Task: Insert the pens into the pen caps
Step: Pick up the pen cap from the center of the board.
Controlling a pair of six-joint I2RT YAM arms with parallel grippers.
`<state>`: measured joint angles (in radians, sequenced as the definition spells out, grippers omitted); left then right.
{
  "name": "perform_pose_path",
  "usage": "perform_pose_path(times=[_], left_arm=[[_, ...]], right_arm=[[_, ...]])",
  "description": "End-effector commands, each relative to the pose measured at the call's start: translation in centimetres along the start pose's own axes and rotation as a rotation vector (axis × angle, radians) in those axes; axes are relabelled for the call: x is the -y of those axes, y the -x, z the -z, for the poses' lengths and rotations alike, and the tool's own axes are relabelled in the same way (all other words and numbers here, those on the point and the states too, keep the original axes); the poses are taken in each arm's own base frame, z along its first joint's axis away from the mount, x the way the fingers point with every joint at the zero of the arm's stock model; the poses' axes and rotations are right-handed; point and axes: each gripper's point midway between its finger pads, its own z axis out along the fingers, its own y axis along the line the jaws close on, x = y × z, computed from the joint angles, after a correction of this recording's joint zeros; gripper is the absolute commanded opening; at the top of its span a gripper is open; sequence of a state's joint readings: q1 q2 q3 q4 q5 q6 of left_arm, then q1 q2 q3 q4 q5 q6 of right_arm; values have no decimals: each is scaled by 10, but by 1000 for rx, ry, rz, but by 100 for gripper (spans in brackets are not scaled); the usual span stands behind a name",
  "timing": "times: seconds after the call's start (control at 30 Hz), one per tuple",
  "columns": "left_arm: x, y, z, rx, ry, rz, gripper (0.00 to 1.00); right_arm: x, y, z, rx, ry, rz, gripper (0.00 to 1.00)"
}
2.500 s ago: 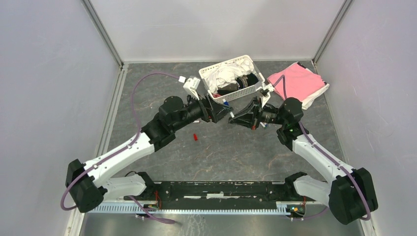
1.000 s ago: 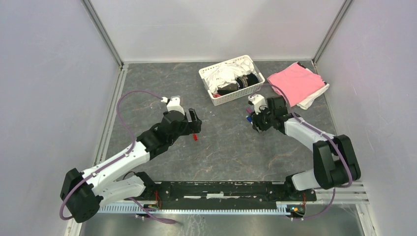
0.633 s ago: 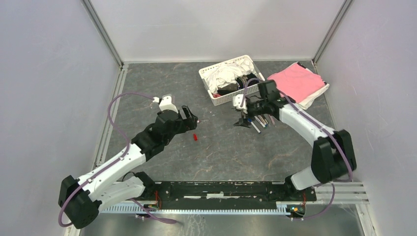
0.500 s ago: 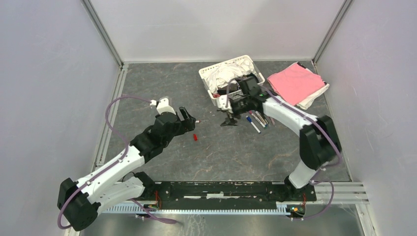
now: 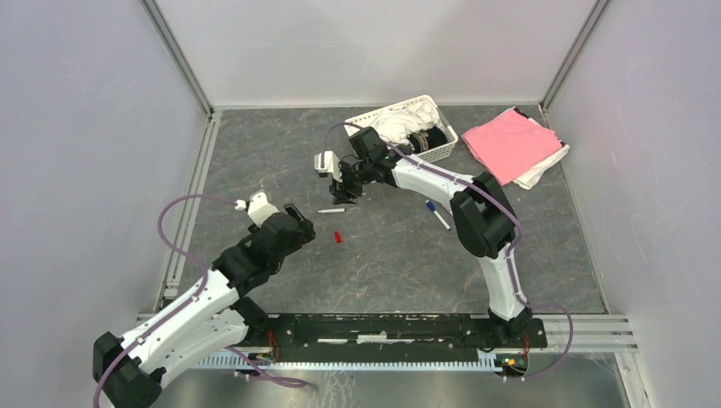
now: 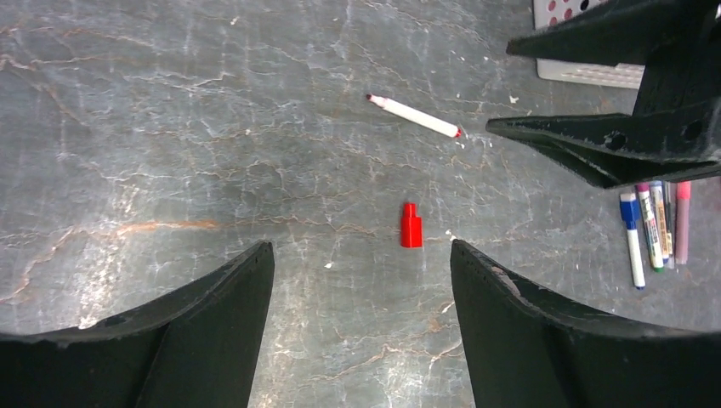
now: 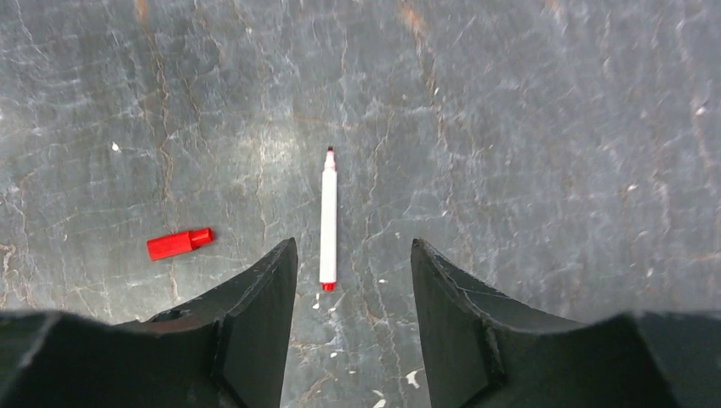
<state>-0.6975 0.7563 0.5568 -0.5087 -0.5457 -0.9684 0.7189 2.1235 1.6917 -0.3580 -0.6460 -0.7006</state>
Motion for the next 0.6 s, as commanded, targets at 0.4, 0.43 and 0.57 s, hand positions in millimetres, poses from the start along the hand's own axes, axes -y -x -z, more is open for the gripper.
perform_pose_path(times=[0.4, 0.43, 0.57], left_arm=[[-24, 9, 1, 78, 89, 106, 76], [-24, 9, 1, 79, 89, 109, 76], [-23, 11, 2, 82, 88, 110, 75]], right_arm=[[-20, -14, -24, -83, 1, -71, 59], [-21, -16, -26, -92, 5, -82, 59], [-36, -19, -21, -122, 41, -204, 57]])
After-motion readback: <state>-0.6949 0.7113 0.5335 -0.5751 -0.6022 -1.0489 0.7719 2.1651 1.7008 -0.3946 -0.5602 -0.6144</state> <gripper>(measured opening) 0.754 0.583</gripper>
